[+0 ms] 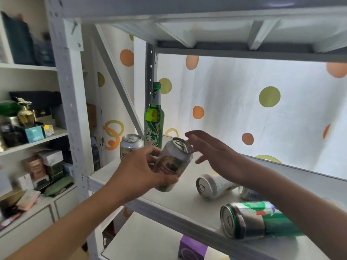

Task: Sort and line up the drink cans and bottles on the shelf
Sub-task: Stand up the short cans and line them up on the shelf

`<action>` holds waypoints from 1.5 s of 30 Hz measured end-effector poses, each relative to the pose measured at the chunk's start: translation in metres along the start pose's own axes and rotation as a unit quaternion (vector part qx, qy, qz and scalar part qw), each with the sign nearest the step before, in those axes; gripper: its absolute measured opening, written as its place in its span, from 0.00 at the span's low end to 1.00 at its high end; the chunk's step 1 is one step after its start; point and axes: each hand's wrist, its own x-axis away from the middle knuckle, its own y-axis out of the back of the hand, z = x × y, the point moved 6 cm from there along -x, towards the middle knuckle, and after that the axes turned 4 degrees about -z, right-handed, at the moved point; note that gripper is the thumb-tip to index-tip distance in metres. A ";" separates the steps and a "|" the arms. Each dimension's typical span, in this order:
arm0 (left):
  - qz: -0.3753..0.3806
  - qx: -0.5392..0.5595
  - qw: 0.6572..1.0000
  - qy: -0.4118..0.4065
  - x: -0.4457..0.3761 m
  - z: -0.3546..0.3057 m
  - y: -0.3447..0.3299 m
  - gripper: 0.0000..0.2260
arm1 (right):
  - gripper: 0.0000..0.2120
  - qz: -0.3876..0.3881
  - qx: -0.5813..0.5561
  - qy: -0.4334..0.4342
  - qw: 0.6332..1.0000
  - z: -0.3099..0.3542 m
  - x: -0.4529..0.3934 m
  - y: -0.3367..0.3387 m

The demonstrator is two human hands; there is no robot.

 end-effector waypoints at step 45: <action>-0.110 -0.159 0.978 -0.072 0.028 0.051 0.050 0.37 | 0.26 -0.072 0.080 0.023 0.994 0.007 -0.067 -0.064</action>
